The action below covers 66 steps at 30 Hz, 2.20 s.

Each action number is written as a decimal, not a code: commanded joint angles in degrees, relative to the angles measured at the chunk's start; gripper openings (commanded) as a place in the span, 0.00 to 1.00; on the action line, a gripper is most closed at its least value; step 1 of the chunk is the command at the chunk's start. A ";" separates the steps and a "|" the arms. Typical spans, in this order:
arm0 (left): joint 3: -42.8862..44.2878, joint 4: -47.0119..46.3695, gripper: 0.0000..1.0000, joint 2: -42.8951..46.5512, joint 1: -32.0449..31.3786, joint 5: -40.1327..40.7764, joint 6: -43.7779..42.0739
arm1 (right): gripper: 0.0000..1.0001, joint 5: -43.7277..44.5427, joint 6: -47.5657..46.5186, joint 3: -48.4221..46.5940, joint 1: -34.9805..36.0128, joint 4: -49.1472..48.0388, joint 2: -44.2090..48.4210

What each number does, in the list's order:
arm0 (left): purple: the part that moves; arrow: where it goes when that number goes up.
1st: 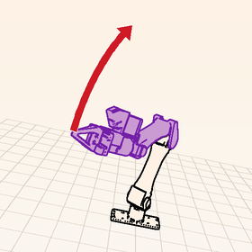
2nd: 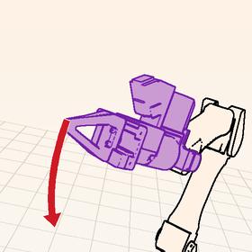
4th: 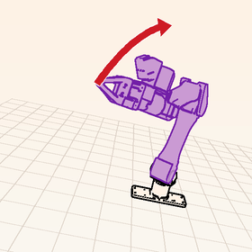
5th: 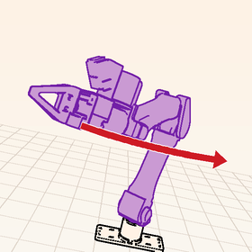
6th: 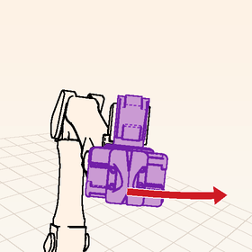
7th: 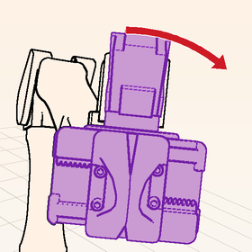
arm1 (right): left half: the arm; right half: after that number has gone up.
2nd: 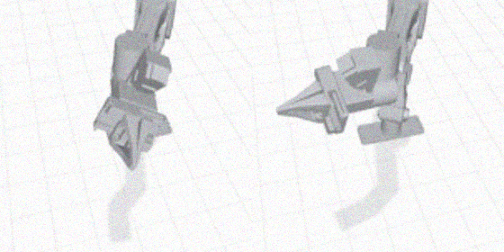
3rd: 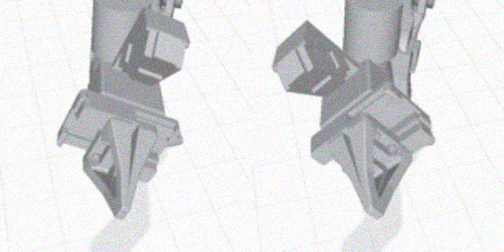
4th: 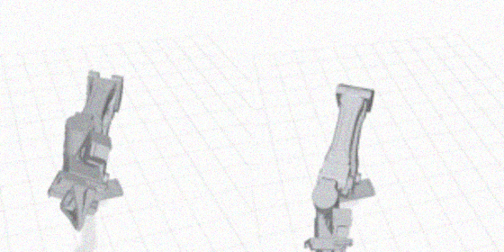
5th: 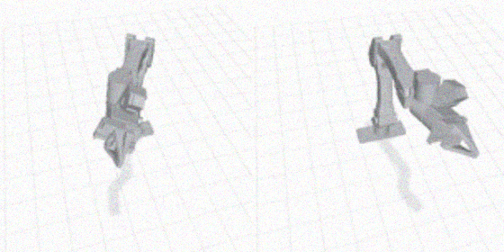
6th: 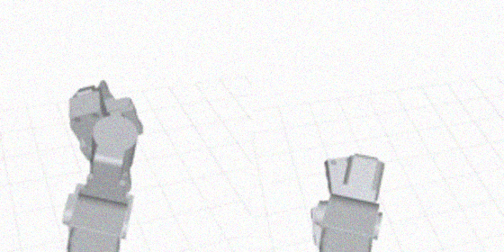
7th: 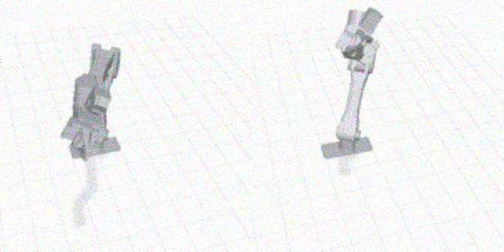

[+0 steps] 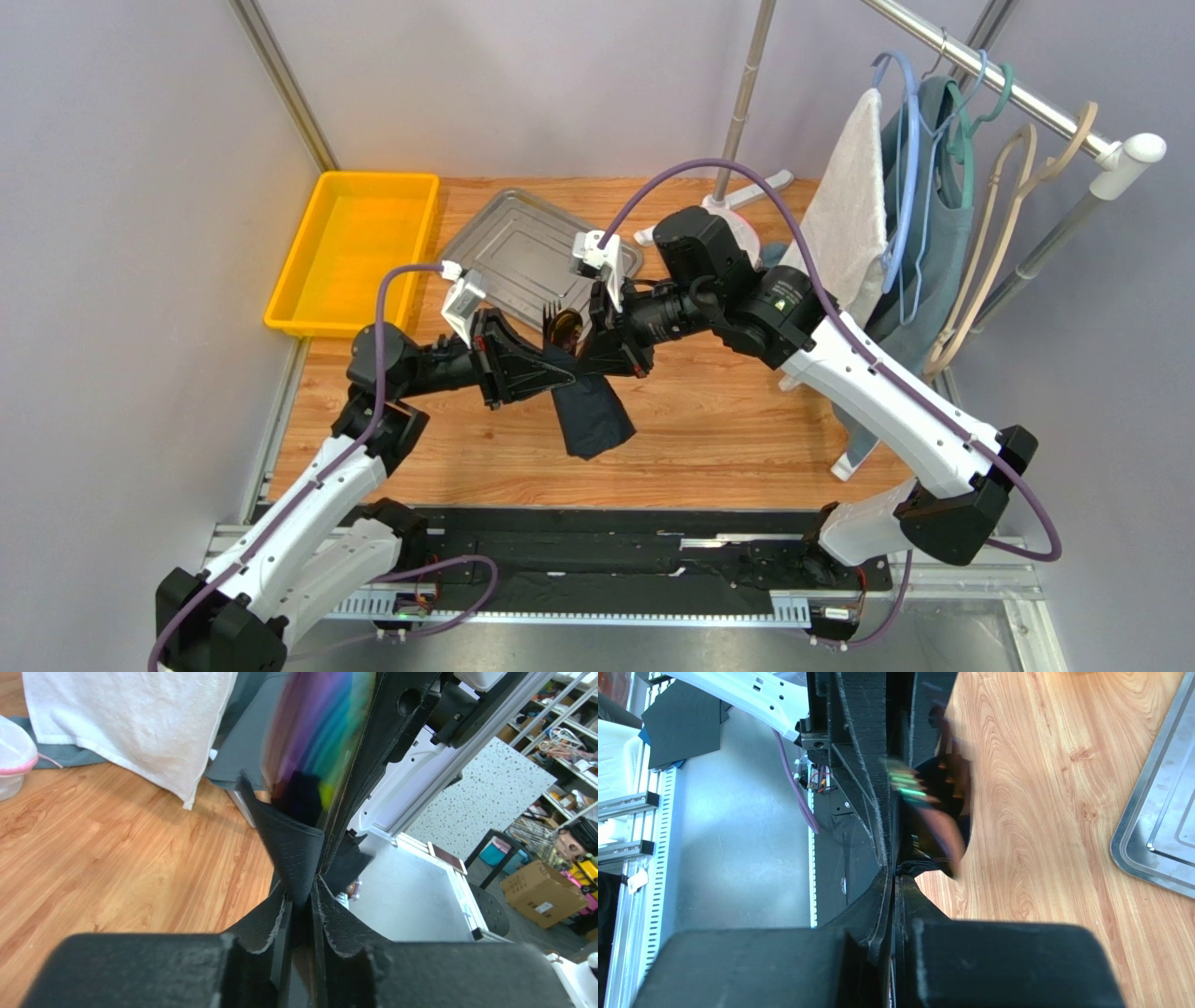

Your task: Place the utensils on the paper napkin and roll it up

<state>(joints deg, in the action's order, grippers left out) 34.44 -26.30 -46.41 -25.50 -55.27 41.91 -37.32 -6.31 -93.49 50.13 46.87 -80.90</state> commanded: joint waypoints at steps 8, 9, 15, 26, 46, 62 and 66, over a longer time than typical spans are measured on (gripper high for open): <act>-0.60 -4.72 0.00 1.24 0.44 2.79 3.70 | 0.16 4.44 0.50 -1.43 -1.26 -3.54 4.35; -0.42 -4.81 0.00 1.15 0.88 2.79 4.49 | 0.29 4.54 0.77 -1.08 -1.96 -3.28 5.05; 0.72 -8.32 0.00 -0.25 3.52 3.15 9.15 | 0.60 4.01 0.59 5.33 -4.87 -1.87 9.88; 2.74 -7.88 0.00 -1.13 3.96 2.80 9.77 | 0.67 1.91 -1.16 10.87 -5.83 0.59 13.66; 6.78 -11.13 0.00 -1.05 3.44 -1.86 16.18 | 0.00 1.64 -7.41 13.42 -7.77 -1.08 8.93; 10.39 -14.30 0.00 -3.24 1.15 0.33 20.23 | 0.00 -8.56 1.29 16.14 -6.18 -14.61 3.47; 10.56 -13.69 0.00 -3.16 1.15 0.95 19.70 | 0.02 -7.25 2.79 16.59 -5.83 -15.50 3.12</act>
<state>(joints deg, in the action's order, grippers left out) 41.01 -34.17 -50.41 -23.94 -56.18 60.23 -46.19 -5.30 -77.91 43.86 32.99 -76.82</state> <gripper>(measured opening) 0.018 0.007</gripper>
